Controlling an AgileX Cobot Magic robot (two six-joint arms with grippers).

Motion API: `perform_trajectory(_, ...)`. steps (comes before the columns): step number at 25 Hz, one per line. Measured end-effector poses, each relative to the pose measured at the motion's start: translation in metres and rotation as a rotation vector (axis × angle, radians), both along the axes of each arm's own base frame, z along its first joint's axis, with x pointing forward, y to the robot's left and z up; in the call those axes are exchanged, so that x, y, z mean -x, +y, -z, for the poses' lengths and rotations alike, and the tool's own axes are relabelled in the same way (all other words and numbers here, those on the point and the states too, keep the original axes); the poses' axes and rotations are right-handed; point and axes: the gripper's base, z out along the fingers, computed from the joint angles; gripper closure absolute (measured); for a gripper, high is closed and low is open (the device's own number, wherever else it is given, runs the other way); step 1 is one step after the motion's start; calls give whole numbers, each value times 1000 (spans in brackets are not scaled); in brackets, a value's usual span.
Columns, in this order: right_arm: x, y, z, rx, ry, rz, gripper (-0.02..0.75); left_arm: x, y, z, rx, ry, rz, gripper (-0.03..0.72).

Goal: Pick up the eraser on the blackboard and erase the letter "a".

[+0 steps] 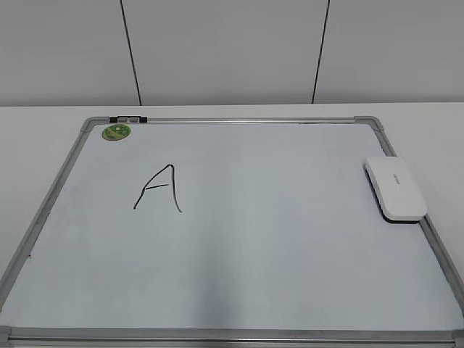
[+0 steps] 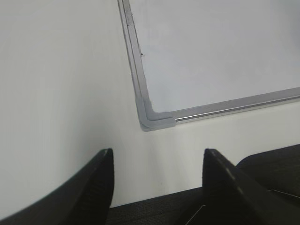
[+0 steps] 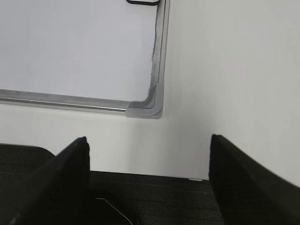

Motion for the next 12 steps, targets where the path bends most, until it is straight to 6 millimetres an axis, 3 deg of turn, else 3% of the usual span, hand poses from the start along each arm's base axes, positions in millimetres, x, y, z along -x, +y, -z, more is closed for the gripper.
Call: perform_trajectory(12,0,0,0,-1,0,0,150,0,0,0,-4,0,-1,246)
